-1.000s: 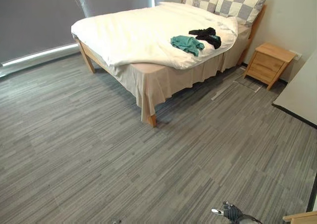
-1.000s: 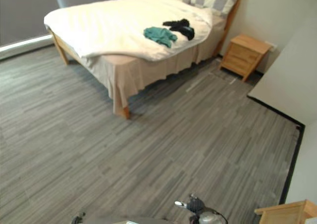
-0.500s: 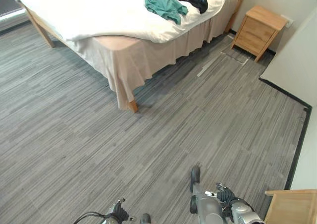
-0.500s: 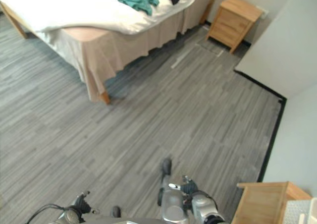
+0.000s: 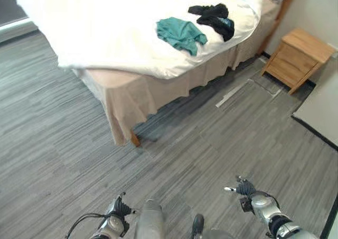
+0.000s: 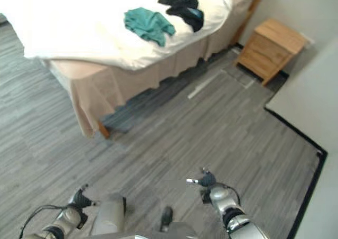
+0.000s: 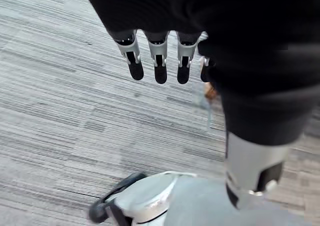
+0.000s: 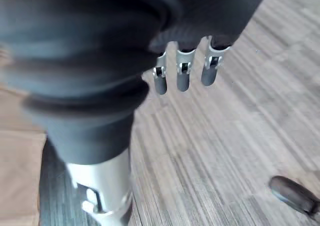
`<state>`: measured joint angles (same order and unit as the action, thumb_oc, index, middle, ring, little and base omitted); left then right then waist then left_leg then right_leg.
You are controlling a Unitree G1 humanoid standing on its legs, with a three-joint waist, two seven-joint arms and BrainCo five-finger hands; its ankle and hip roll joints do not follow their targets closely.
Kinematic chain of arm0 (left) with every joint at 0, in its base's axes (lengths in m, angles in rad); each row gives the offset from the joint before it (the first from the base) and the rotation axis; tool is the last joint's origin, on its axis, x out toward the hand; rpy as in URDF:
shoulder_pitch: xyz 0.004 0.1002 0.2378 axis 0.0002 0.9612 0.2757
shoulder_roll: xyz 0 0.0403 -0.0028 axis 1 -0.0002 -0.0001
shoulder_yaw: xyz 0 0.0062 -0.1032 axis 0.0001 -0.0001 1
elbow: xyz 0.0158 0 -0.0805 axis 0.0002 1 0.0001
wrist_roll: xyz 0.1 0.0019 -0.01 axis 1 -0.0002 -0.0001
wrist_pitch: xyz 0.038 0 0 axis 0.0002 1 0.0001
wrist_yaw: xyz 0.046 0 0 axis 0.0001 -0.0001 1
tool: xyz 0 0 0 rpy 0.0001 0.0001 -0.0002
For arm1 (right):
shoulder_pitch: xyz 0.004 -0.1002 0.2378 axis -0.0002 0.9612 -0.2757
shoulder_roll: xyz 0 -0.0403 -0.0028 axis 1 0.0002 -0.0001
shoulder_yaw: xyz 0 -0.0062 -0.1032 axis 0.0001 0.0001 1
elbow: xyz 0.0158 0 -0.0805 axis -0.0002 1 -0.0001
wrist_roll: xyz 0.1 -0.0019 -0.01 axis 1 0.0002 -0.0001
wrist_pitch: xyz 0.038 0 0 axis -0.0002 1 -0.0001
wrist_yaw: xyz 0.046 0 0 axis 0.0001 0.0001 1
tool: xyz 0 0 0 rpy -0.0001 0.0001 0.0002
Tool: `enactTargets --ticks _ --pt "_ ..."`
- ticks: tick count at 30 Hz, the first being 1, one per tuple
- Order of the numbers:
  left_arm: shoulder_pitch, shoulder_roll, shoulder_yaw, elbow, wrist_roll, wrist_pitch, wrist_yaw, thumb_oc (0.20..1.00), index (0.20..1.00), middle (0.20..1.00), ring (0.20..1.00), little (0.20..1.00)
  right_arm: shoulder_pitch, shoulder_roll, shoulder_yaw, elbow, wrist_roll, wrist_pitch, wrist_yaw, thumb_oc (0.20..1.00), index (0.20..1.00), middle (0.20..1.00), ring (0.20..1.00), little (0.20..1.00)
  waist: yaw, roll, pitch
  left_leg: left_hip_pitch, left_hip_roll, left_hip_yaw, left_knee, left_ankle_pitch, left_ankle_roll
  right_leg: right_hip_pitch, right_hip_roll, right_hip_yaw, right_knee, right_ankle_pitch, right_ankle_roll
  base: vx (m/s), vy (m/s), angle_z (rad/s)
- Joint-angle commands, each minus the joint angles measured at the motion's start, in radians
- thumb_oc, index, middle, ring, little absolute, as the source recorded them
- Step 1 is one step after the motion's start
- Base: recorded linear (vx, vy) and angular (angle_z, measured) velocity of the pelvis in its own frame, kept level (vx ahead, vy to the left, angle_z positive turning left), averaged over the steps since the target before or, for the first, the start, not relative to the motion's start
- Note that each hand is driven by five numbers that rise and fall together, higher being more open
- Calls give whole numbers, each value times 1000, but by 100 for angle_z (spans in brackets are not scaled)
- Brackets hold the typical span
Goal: Tidy up the quilt and then pick up the clothes from the bed and put them into the laundry hamper.
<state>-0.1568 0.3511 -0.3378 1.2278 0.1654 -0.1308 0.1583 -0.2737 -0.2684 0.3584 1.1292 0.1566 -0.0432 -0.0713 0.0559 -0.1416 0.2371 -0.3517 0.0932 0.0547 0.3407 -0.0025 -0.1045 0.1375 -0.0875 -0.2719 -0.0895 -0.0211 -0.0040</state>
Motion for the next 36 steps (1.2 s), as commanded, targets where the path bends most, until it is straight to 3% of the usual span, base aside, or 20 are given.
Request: enactTargets --ticks 1,3,5,7,8,9,10,12,13,17,20,25,28,29,31,32,33,34,35,36 --pt "-45 16 -25 11 -3 -20 6 1000 1000 1000 1000 1000 18 -39 -38 -3 -2 -14 -23 1000 1000 1000 1000 1000 44 -8 0 138 -26 122 -188 11 38 50 1 49 18 -85 131 417 21 36" --pt "-41 27 -20 16 -3 -13 2 1000 1000 1000 1000 1000 12 -33 -32 27 -15 -2 -17 1000 1000 1000 1000 1000 64 -25 -10 167 -45 129 -215 0 65 47 5 50 76 -89 132 415 31 35" --pt "-30 50 -14 42 15 -7 -4 1000 1000 1000 1000 1000 5 -19 -45 44 -22 -8 -6 1000 1000 1000 1000 1000 71 -48 -21 225 -69 122 -245 -27 94 15 -3 13 279 -79 197 428 45 10" --pt "-12 80 10 82 48 10 1 1000 1000 1000 1000 1000 0 6 -56 14 -20 -22 7 1000 1000 1000 1000 1000 35 -15 -15 325 -48 82 -309 -40 109 -131 -36 23 515 57 266 369 7 32" --pt "-10 80 11 82 49 10 1 1000 1000 1000 1000 1000 2 6 -55 13 -20 -22 7 1000 1000 1000 1000 1000 34 -17 -15 328 -50 82 -314 -38 109 -133 -38 24 521 53 266 352 -31 58" --pt "-1 77 24 93 54 23 5 1000 1000 1000 1000 1000 16 16 -48 12 -37 -10 7 1000 1000 1000 1000 1000 22 -9 -16 352 -43 61 -335 -37 106 -158 -53 31 505 62 266 388 -109 103" --pt "4 71 13 96 75 23 9 1000 1000 1000 1000 1000 27 21 -30 12 -67 -7 -6 1000 1000 1000 1000 1000 -3 -11 -21 388 -46 17 -366 -44 96 -157 -88 32 397 25 246 387 -107 91" --pt "-1 70 2 93 80 19 13 1000 1000 1000 1000 1000 32 24 -25 11 -77 -7 -13 1000 1000 1000 1000 1000 -11 -9 -24 396 -47 -6 -372 -48 91 -171 -98 64 337 25 233 382 -178 100" --pt "-8 63 -18 87 94 10 19 1000 1000 1000 1000 1000 52 22 -27 -1 -79 -6 -22 1000 1000 1000 1000 1000 -50 1 -24 428 -45 -73 -384 -71 72 -184 -113 186 184 36 228 466 -270 110" --pt "-37 58 -45 74 100 2 23 1000 1000 1000 1000 1000 73 22 -28 -9 -94 4 -29 1000 1000 1000 1000 1000 -66 -4 -23 427 -38 -158 -379 -99 47 -179 -150 325 90 69 249 222 -248 163" --pt "-24 69 -20 72 78 0 27 1000 1000 1000 1000 1000 78 40 -20 0 -116 14 -22 1000 1000 1000 1000 1000 -59 -14 -33 429 -14 -190 -381 -104 23 -158 -154 289 79 67 250 121 -331 165" --pt "29 64 120 32 -116 -40 38 1000 1000 1000 1000 1000 68 23 6 2 -135 8 -26 1000 1000 1000 1000 1000 -8 36 -30 394 65 -244 -412 -46 -37 -106 -106 202 2 21 218 51 -253 32" --pt "44 80 201 2 -211 -51 44 1000 1000 1000 1000 1000 61 0 -1 5 -130 5 -27 1000 1000 1000 1000 1000 4 57 -18 362 75 -268 -417 -20 -52 -115 -97 186 2 9 211 -82 -112 34" --pt "60 104 303 -60 -347 -76 64 1000 1000 1000 1000 1000 68 -44 -20 4 -139 13 -28 1000 1000 1000 1000 1000 9 73 0 332 61 -264 -404 -11 -55 -121 -107 168 2 8 208 -147 -19 18" --pt "87 158 390 -225 -438 -105 75 1000 1000 1000 1000 1000 83 -122 -50 -29 -141 18 -17 1000 1000 1000 1000 1000 -1 77 21 306 32 -205 -323 -49 -47 -118 -125 141 2 -4 201 -180 -8 10" --pt "88 158 391 -227 -438 -104 76 1000 1000 1000 1000 1000 83 -122 -49 -30 -141 19 -17 1000 1000 1000 1000 1000 -2 76 18 301 30 -206 -322 -46 -46 -122 -127 140 2 -1 202 -124 6 5" --pt "112 242 437 -472 -413 -120 82 1000 1000 1000 1000 1000 103 -189 -99 -70 -116 28 -5 1000 1000 1000 1000 1000 -7 98 15 284 25 -123 -308 -38 -35 -116 -125 110 2 -12 191 -42 8 15" --pt "127 271 452 -533 -392 -123 83 1000 1000 1000 1000 1000 95 -216 -107 -68 -105 34 3 1000 1000 1000 1000 1000 -11 107 9 294 30 -102 -324 -34 -37 -111 -119 103 2 -13 185 -4 8 41" --pt "110 337 474 -619 -368 -143 103 1000 1000 1000 1000 1000 69 -237 -115 -58 -76 37 7 1000 1000 1000 1000 1000 -5 114 9 305 28 -107 -329 -35 -38 -99 -111 105 2 -15 184 33 7 54" --pt "110 337 475 -621 -368 -142 103 1000 1000 1000 1000 1000 67 -236 -115 -57 -76 37 7 1000 1000 1000 1000 1000 -6 113 8 301 26 -108 -330 -30 -37 -103 -112 105 2 -12 184 15 -30 46"
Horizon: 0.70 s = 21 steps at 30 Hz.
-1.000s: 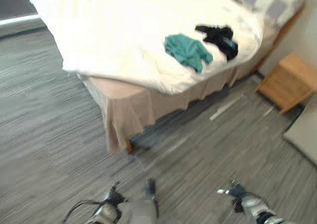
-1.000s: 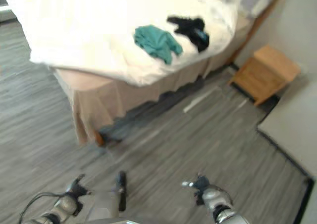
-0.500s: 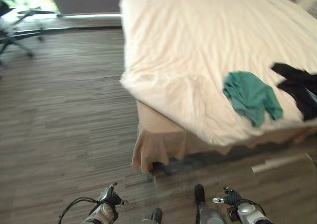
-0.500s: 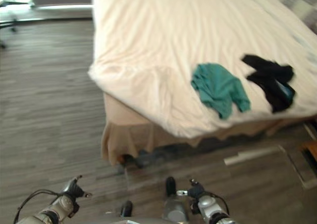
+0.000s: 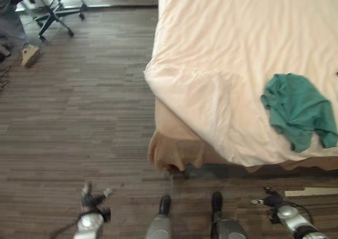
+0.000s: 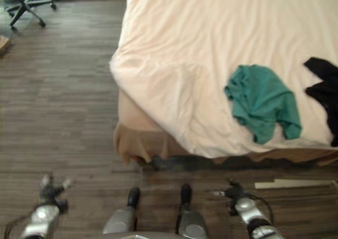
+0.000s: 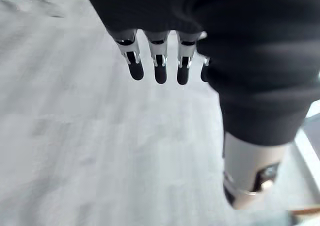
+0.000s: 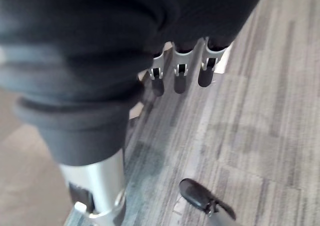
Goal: Tidy up the quilt and then pick up the clothes from the bed and put them into the laundry hamper.
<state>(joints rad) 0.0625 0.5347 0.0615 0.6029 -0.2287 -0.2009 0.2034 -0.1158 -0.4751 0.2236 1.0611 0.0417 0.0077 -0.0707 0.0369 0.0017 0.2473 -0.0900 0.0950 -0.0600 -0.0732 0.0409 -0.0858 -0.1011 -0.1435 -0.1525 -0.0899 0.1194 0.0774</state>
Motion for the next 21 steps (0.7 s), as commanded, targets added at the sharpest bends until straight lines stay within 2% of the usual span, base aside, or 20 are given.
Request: enactTargets --ticks 1,4,5,6,7,8,9,11,12,13,14,16,17,18,19,20,21 --pt "-156 218 60 -71 84 -90 68 1000 1000 1000 1000 1000 -113 -44 -2 34 74 -14 14 1000 1000 1000 1000 1000 10 -27 -13 49 27 9 63 -67 -56 146 -56 -36 3 -151 100 3 -39 19" --pt "-213 277 23 -181 157 -99 71 1000 1000 1000 1000 1000 -117 -37 15 43 81 -27 25 1000 1000 1000 1000 1000 6 -24 -19 68 27 8 42 -65 -51 161 -51 -47 3 -155 98 39 -21 9" --pt "-278 362 -21 -313 247 -114 67 1000 1000 1000 1000 1000 -122 -10 40 52 76 -37 30 1000 1000 1000 1000 1000 -3 -22 -29 88 28 13 28 -68 -49 171 -49 -49 4 -154 99 72 -5 16" --pt "-315 393 -59 -373 289 -123 62 1000 1000 1000 1000 1000 -118 7 50 56 72 -42 33 1000 1000 1000 1000 1000 -7 -24 -32 100 28 17 22 -71 -48 175 -48 -47 4 -155 100 84 5 13" --pt "-357 412 -102 -443 323 -134 56 1000 1000 1000 1000 1000 -119 30 65 65 65 -47 31 1000 1000 1000 1000 1000 -16 -23 -34 119 29 22 17 -82 -47 182 -47 -39 6 -161 102 34 10 -2" --pt "-361 412 -104 -443 324 -133 57 1000 1000 1000 1000 1000 -120 30 63 66 65 -47 31 1000 1000 1000 1000 1000 -14 -25 -34 116 28 23 16 -77 -46 179 -48 -38 5 -156 103 37 19 0" --pt "-375 409 -124 -462 330 -141 46 1000 1000 1000 1000 1000 -119 49 72 73 59 -48 30 1000 1000 1000 1000 1000 -23 -24 -39 122 28 29 13 -80 -45 178 -49 -34 5 -155 104 54 37 -14" --pt "-476 385 -249 -469 410 -135 38 1000 1000 1000 1000 1000 -109 106 107 88 22 -49 26 1000 1000 1000 1000 1000 -63 -22 -47 148 29 59 2 -92 -42 174 -50 -13 6 -150 112 78 42 -26" --pt "-485 384 -259 -463 412 -137 41 1000 1000 1000 1000 1000 -107 106 104 88 22 -49 25 1000 1000 1000 1000 1000 -58 -22 -47 149 30 60 2 -92 -42 174 -50 -12 6 -150 112 32 30 -29" --pt "-527 372 -305 -441 458 -124 39 1000 1000 1000 1000 1000 -95 116 109 85 10 -51 24 1000 1000 1000 1000 1000 -73 -20 -46 155 30 71 0 -95 -41 169 -50 -2 7 -147 115 38 48 -42" --pt "-615 355 -417 -438 575 -93 44 1000 1000 1000 1000 1000 -93 143 118 78 12 -60 14 1000 1000 1000 1000 1000 -105 -15 -43 163 29 90 -1 -102 -37 155 -51 16 9 -140 120 40 62 -48" --pt "-658 336 -465 -431 615 -85 52 1000 1000 1000 1000 1000 -90 158 113 70 16 -62 6 1000 1000 1000 1000 1000 -112 -14 -36 165 28 99 -1 -105 -35 145 -51 29 9 -135 123 2 53 -46" --pt "-703 282 -521 -394 649 -66 54 1000 1000 1000 1000 1000 -86 169 115 63 14 -63 -10 1000 1000 1000 1000 1000 -141 -10 -23 163 27 119 -1 -107 -33 120 -52 48 10 -124 128 -58 61 -48" --pt "-742 250 -558 -355 666 -54 60 1000 1000 1000 1000 1000 -86 169 116 54 11 -61 -16 1000 1000 1000 1000 1000 -152 -9 -15 159 26 133 -1 -108 -33 101 -51 62 11 -116 131 -110 84 -51" --pt "-781 229 -589 -313 688 -36 66 1000 1000 1000 1000 1000 -89 165 121 43 8 -60 -23 1000 1000 1000 1000 1000 -171 -9 0 152 27 145 0 -106 -32 76 -49 77 12 -108 135 -81 42 -48" --pt "-789 225 -595 -305 689 -38 70 1000 1000 1000 1000 1000 -90 165 118 42 8 -59 -23 1000 1000 1000 1000 1000 -167 -8 0 151 27 147 1 -107 -32 74 -49 79 13 -107 135 -148 50 -56" --pt "-871 190 -654 -206 728 0 75 1000 1000 1000 1000 1000 -98 156 131 25 3 -62 -31 1000 1000 1000 1000 1000 -192 -13 28 126 29 163 12 -105 -30 25 -45 104 18 -91 139 -168 34 -63"
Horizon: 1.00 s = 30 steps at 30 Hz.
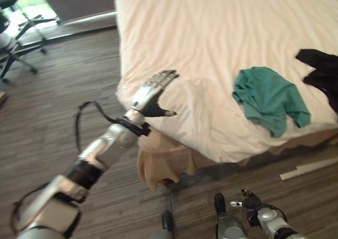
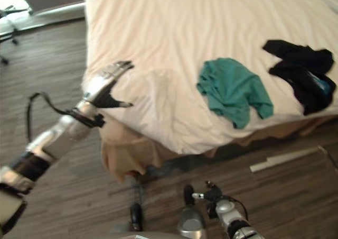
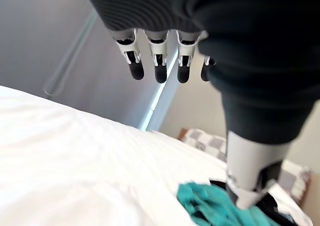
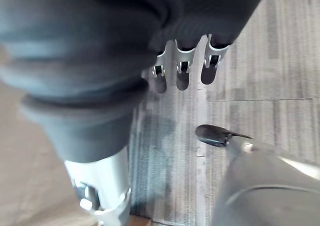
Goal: Tidy up the quilt and then pick up the clothes from the bed and put them into the laundry hamper.
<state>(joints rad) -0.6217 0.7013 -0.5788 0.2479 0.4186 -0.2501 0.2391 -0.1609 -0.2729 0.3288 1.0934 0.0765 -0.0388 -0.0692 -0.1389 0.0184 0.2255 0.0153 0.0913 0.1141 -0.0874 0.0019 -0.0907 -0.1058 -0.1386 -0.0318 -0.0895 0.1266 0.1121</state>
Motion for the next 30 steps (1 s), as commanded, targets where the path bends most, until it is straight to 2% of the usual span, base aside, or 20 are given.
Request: enactTargets --ticks 1,2,4,5,7,8,9,15,16,17,18,21,23,24,25,26,27,28,29,30 --pt "-232 -5 -41 231 87 70 42 1000 1000 1000 1000 1000 -56 -51 30 -11 -35 -15 -36 1000 1000 1000 1000 1000 -22 -34 67 -4 34 -3 42 -66 -26 2 -48 -5 23 -90 104 -167 34 -59" --pt "-234 -6 -42 232 87 69 43 1000 1000 1000 1000 1000 -57 -51 29 -11 -35 -15 -36 1000 1000 1000 1000 1000 -21 -34 66 -5 34 -2 43 -66 -26 0 -48 -5 23 -90 104 -160 13 -49" --pt "-330 -53 -81 475 100 141 61 1000 1000 1000 1000 1000 -58 -55 46 -10 -37 -17 -55 1000 1000 1000 1000 1000 -47 -48 106 -61 40 7 86 -65 -25 -66 -47 16 55 -81 102 -137 1 -28" --pt "-337 -57 -85 482 100 139 65 1000 1000 1000 1000 1000 -59 -55 43 -10 -37 -18 -55 1000 1000 1000 1000 1000 -45 -48 106 -65 40 6 89 -66 -25 -69 -47 16 57 -82 102 -117 -14 -18" --pt "-400 -105 -95 763 83 193 38 1000 1000 1000 1000 1000 -80 -77 48 -11 -20 -19 -71 1000 1000 1000 1000 1000 -61 -61 128 -94 43 6 119 -63 -27 -91 -51 21 75 -79 100 -78 -11 -9" --pt "-402 -115 -98 837 82 199 18 263 263 263 263 263 -88 -85 47 -7 -14 -17 -71 1000 1000 1000 1000 1000 -63 -62 130 -96 45 8 125 -64 -28 -90 -53 23 75 -79 101 0 0 0" --pt "-395 -122 -97 876 80 203 6 200 200 200 200 200 -92 -88 46 1 -9 -17 -73 1000 1000 1000 1000 1000 -64 -64 128 -93 45 11 126 -65 -29 -86 -54 23 74 -80 101 25 -5 4" --pt "-232 -166 6 865 -27 193 4 200 200 200 200 200 -137 -104 -10 31 38 -16 -118 1000 1000 1000 1000 1000 -50 -59 113 -69 46 11 124 -76 -29 -51 -57 17 63 -85 95 35 12 -2" --pt "-84 -168 65 787 -80 173 -5 206 206 206 206 206 -196 -194 -117 7 80 -19 -175 1000 1000 1000 1000 1000 -36 -52 105 -57 45 5 118 -79 -28 -27 -56 7 56 -91 93 30 36 -2" --pt "-83 -167 65 786 -80 173 -5 395 395 395 395 395 -196 -194 -117 7 80 -19 -175 1000 1000 1000 1000 1000 -36 -52 104 -57 45 5 118 -79 -28 -27 -57 7 56 -91 93 84 62 1" --pt "84 -170 98 705 -70 155 -12 1000 1000 1000 1000 1000 -190 -320 -237 -55 109 -33 -231 1000 1000 1000 1000 1000 -25 -49 86 -41 43 -3 106 -81 -26 -1 -55 -8 47 -97 94 90 47 4" --pt "323 -207 136 682 -36 143 -39 1000 1000 1000 1000 1000 -220 -457 -340 -152 95 -50 -301 1000 1000 1000 1000 1000 -1 -55 54 -11 44 -11 84 -86 -22 40 -52 -25 34 -104 96 80 57 10" --pt "434 -246 155 802 -30 151 -29 1000 1000 1000 1000 1000 -327 -573 -357 -168 94 -57 -335 1000 1000 1000 1000 1000 24 -68 36 9 47 -24 74 -93 -21 63 -47 -37 32 -115 94 40 22 15" --pt "432 -249 156 804 -30 150 -27 1000 1000 1000 1000 1000 -331 -574 -354 -166 95 -58 -335 1000 1000 1000 1000 1000 22 -68 36 5 45 -24 72 -87 -21 60 -48 -37 32 -111 93 -18 57 13" --pt "531 -326 231 935 -17 179 3 1000 1000 1000 1000 1000 -144 -469 -397 -462 -21 -115 -419 1000 1000 1000 1000 1000 16 -74 35 13 43 -27 69 -80 -15 60 -45 -36 43 -112 91 6 59 4" --pt "532 -325 227 937 -16 178 4 1000 1000 1000 1000 1000 -133 -466 -405 -473 -25 -108 -420 1000 1000 1000 1000 1000 18 -73 29 17 44 -28 65 -88 -15 64 -44 -37 40 -119 92 24 92 18" --pt "585 -358 283 1028 -4 214 10 1000 1000 1000 1000 1000 -73 -397 -437 -683 -120 -120 -448 1000 1000 1000 1000 1000 21 -75 28 25 44 -29 62 -90 -12 69 -42 -36 45 -125 92 68 43 21" --pt "641 -378 330 1132 23 251 14 1000 1000 1000 1000 1000 -77 -340 -424 -594 -132 -201 -481 1000 1000 1000 1000 1000 53 -75 20 33 44 -39 62 -94 -7 84 -39 -53 52 -137 88 14 35 12" --pt "679 -369 365 1146 27 267 9 1000 1000 1000 1000 1000 -105 -346 -394 -702 -143 -211 -460 1000 1000 1000 1000 1000 67 -84 17 35 44 -43 62 -87 -7 89 -38 -56 54 -135 84 0 0 0" --pt "737 -358 440 1185 -13 285 -3 1000 1000 1000 1000 1000 -173 -356 -328 -937 -174 -215 -391 1000 1000 1000 1000 1000 100 -98 11 41 48 -50 61 -87 -8 100 -34 -64 53 -139 79 27 -15 -8"
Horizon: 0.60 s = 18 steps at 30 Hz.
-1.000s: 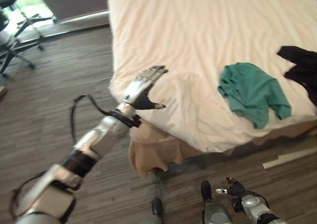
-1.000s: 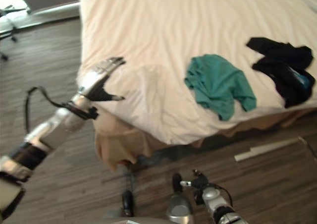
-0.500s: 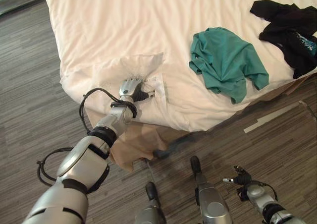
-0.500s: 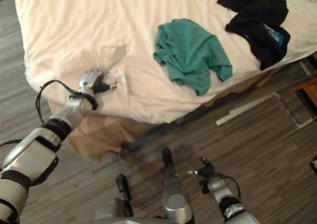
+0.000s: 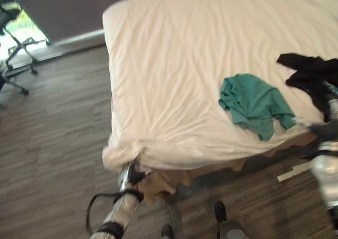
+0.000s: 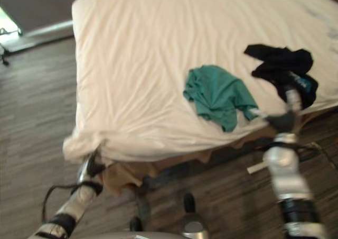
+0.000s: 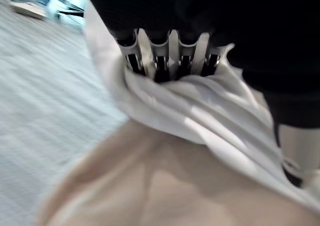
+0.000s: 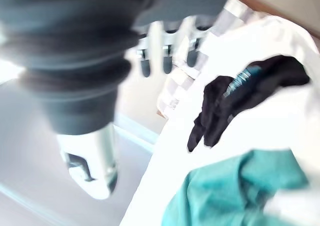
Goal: Tidy up the quilt and then pick up the clothes from the bed and put them into the laundry hamper.
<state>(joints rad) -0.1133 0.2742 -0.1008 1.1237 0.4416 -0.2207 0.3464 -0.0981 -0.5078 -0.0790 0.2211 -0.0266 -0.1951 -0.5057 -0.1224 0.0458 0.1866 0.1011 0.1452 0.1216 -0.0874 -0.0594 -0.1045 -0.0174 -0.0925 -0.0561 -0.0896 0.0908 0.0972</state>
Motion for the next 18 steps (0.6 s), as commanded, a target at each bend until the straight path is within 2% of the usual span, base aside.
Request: enactTargets --ticks 1,2,3,5,6,7,8,9,10,11,13,15,16,18 --pt "230 69 -37 309 -36 255 -110 1000 1000 1000 1000 1000 -236 -120 81 -67 -71 -57 46 401 401 401 401 401 81 -124 46 -42 -5 -59 57 -33 6 16 -80 -42 50 -110 95 45 -23 0" --pt "248 77 -16 321 -53 250 -109 1000 1000 1000 1000 1000 -296 -123 149 -105 -55 -75 89 200 200 200 200 200 103 -131 47 -42 -3 -67 58 -33 5 21 -80 -49 50 -113 92 41 -35 -1" --pt "262 84 -33 314 -37 239 -119 1000 1000 1000 1000 1000 -382 -98 217 -117 -32 -88 115 200 200 200 200 200 137 -137 48 -48 -1 -82 59 -30 4 28 -80 -64 47 -118 90 -2 -43 16" --pt "254 105 -70 289 -9 227 -122 1000 1000 1000 1000 1000 -506 -74 331 -153 -12 -95 162 200 200 200 200 200 174 -140 67 -57 1 -97 65 -28 1 32 -78 -74 52 -127 87 -27 -39 36" --pt "253 105 -68 289 -9 227 -122 1000 1000 1000 1000 1000 -511 -74 333 -151 -11 -95 162 200 200 200 200 200 171 -142 66 -62 -1 -99 65 -23 2 27 -80 -75 52 -123 87 -110 -45 63" --pt "228 126 -114 261 5 213 -122 1000 1000 1000 1000 1000 -636 -35 424 -143 34 -105 195 200 200 200 200 200 202 -142 96 -93 -4 -117 73 -12 -1 15 -81 -86 59 -125 84 -95 -25 75" --pt "227 126 -114 261 5 213 -122 1000 1000 1000 1000 1000 -637 -35 424 -142 34 -105 195 200 200 200 200 200 201 -142 96 -93 -4 -117 73 -12 -1 15 -81 -86 59 -126 84 -210 -43 59" --pt "172 149 -179 222 6 196 -110 1000 1000 1000 1000 1000 -759 22 507 -99 75 -102 206 200 200 200 200 200 235 -133 147 -139 -5 -137 89 1 -7 -7 -85 -98 74 -128 82 -233 -20 41" --pt "130 159 -209 195 -7 184 -94 1000 1000 1000 1000 1000 -819 59 544 -62 98 -102 207 200 200 200 200 200 249 -125 181 -179 -9 -151 98 18 -11 -36 -91 -106 85 -121 80 -237 -20 31" --pt "126 158 -208 195 -8 184 -94 1000 1000 1000 1000 1000 -827 60 545 -56 99 -104 207 200 200 200 200 200 247 -125 183 -184 -9 -153 101 18 -12 -39 -92 -107 88 -122 80 -219 -15 38" --pt "39 169 -270 139 -44 155 -53 1000 1000 1000 1000 1000 -900 131 606 19 147 -100 211 200 200 200 200 200 268 -102 245 -266 -11 -180 123 47 -25 -100 -102 -133 118 -116 78 -198 -13 44" --pt "20 170 -292 120 -48 145 -42 1000 1000 1000 1000 1000 -909 151 621 50 160 -100 214 200 200 200 200 200 271 -94 256 -296 -12 -190 129 58 -29 -122 -105 -141 129 -115 78 -117 3 39" --pt "-27 163 -341 77 -56 129 -16 1000 1000 1000 1000 1000 -903 208 655 113 192 -97 221 200 200 200 200 200 277 -81 282 -336 -10 -199 124 79 -36 -158 -110 -155 143 -112 79 -116 14 31" --pt "-66 150 -387 31 -64 109 -3 1000 1000 1000 1000 1000 -868 266 687 181 227 -90 236 200 200 200 200 200 281 -71 303 -367 -6 -204 118 94 -40 -190 -114 -163 155 -109 81 -118 18 18"
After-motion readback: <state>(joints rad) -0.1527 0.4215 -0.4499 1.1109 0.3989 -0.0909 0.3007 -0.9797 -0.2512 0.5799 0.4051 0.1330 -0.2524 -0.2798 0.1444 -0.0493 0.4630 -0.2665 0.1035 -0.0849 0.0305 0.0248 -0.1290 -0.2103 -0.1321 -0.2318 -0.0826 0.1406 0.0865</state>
